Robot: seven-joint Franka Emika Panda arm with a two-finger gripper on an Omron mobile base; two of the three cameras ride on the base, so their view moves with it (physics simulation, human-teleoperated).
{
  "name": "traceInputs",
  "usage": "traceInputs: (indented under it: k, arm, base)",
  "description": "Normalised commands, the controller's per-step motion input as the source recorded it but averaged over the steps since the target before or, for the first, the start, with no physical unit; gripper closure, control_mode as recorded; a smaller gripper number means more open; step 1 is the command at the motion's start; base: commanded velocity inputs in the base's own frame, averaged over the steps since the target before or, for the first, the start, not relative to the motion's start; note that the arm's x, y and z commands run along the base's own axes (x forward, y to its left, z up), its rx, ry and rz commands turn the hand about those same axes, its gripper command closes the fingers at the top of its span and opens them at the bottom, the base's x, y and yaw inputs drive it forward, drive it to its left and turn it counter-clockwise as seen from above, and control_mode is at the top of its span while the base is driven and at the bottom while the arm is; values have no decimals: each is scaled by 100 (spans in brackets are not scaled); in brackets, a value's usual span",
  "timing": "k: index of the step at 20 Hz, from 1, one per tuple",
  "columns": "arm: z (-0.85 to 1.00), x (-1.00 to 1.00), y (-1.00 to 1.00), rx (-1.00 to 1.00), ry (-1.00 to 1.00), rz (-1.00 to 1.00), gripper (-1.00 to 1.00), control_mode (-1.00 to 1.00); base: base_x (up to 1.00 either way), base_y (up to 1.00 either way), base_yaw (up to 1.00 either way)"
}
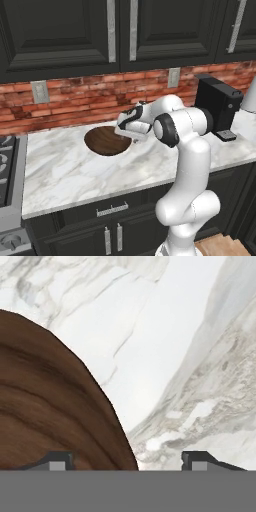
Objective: Pick the cup and bowl from the counter and place them on the counter next to the sink.
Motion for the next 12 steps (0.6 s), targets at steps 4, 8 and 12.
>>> traceInputs:
  k: [4,8,12]
  arm:
    - [0,0,8,0,0,0,100,-100]
    - [0,0,5,0,0,0,100,-100]
    - [0,0,7,0,0,0,100,-100]
  base:
    - [0,0,0]
    - [0,0,0]
    - [0,0,0]
